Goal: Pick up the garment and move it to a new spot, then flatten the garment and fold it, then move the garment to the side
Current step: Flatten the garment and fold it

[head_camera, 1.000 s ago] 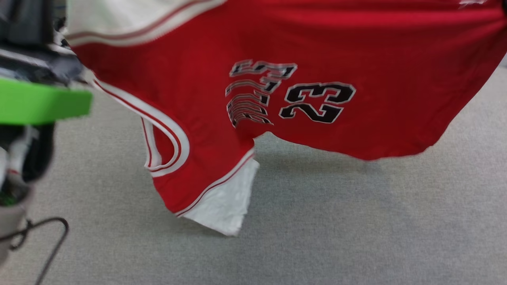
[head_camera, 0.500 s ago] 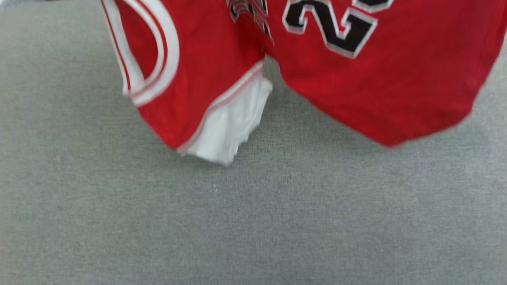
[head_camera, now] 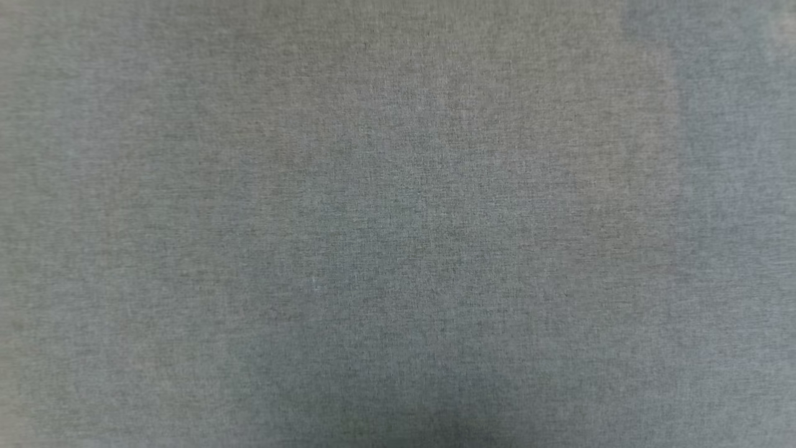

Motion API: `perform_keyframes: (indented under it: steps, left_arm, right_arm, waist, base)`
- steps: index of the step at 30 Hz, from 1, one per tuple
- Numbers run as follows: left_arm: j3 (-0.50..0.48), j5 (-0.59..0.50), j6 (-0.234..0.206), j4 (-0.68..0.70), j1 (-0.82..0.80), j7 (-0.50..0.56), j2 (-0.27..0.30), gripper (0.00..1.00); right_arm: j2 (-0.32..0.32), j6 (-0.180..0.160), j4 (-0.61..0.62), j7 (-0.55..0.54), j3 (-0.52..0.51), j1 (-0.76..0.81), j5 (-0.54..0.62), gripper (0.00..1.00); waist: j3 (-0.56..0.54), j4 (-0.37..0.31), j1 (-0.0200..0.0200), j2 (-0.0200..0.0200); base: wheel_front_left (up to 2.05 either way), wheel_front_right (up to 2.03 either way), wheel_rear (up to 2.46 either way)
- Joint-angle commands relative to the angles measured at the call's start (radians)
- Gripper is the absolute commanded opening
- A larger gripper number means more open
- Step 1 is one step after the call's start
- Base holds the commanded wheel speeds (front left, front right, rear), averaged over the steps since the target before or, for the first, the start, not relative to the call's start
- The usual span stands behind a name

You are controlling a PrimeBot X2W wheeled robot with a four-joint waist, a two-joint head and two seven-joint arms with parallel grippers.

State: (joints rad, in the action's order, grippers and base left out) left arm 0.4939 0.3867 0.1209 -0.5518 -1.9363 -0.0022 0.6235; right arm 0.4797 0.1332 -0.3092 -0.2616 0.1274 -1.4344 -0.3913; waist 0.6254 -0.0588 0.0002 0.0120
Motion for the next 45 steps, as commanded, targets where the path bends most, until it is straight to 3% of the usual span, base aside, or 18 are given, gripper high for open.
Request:
perform_keyframes:
  steps: [1, 7, 13, 18, 25, 30, 35, 45]
  left_arm:
    - [-0.006, -0.018, -0.005, -0.053, -0.042, -0.024, 0.001, 0.00]
    - [0.027, -0.027, 0.000, -0.247, -0.069, -0.156, -0.066, 0.00]
    - [0.062, -0.016, 0.004, -0.341, 0.056, -0.247, -0.127, 0.00]
    - [0.061, 0.003, 0.006, -0.288, 0.221, -0.259, -0.164, 0.00]
    - [0.002, 0.023, -0.016, -0.113, 0.581, -0.259, -0.190, 0.00]
    - [-0.027, 0.029, -0.040, 0.001, 0.865, -0.259, -0.190, 0.00]
    - [-0.055, 0.095, -0.060, 0.055, 1.156, -0.257, -0.185, 0.00]
    - [-0.013, 0.149, -0.112, 0.199, 1.552, -0.196, -0.145, 0.00]
  right_arm:
    - [0.000, -0.002, -0.056, 0.025, -0.011, -0.036, 0.027, 0.00]
    - [-0.065, -0.002, -0.251, 0.153, -0.021, -0.147, 0.126, 0.00]
    - [-0.136, -0.002, -0.390, 0.278, 0.012, -0.126, 0.154, 0.00]
    - [-0.181, -0.002, -0.458, 0.368, 0.087, -0.030, 0.135, 0.00]
    - [-0.215, -0.002, -0.532, 0.465, 0.183, 0.161, 0.069, 0.00]
    - [-0.201, -0.002, -0.541, 0.490, 0.264, 0.332, -0.004, 0.00]
    - [-0.140, -0.002, -0.513, 0.497, 0.364, 0.523, -0.116, 0.00]
    - [-0.045, -0.002, -0.432, 0.491, 0.436, 0.786, -0.328, 0.00]
  waist:
    - [0.072, -0.020, -0.0002, -0.0120]
    - [0.115, -0.006, -0.0002, -0.0120]
    - [0.112, 0.015, -0.0002, -0.0120]
    - [0.066, 0.021, -0.0002, -0.0120]
    - [-0.076, 0.034, -0.0002, -0.0120]
    - [-0.197, 0.041, -0.0002, -0.0120]
    - [-0.302, 0.061, -0.0002, -0.0120]
    - [-0.434, 0.093, -0.0002, -0.0120]
  base:
    - [0.00, 0.00, 0.00]
    - [0.00, 0.00, 0.00]
    - [0.00, 0.00, 0.00]
    - [0.00, 0.00, 0.00]
    - [0.00, 0.00, 0.00]
    - [0.00, 0.00, 0.00]
    - [0.00, 0.00, 0.00]
    - [0.00, 0.00, 0.00]
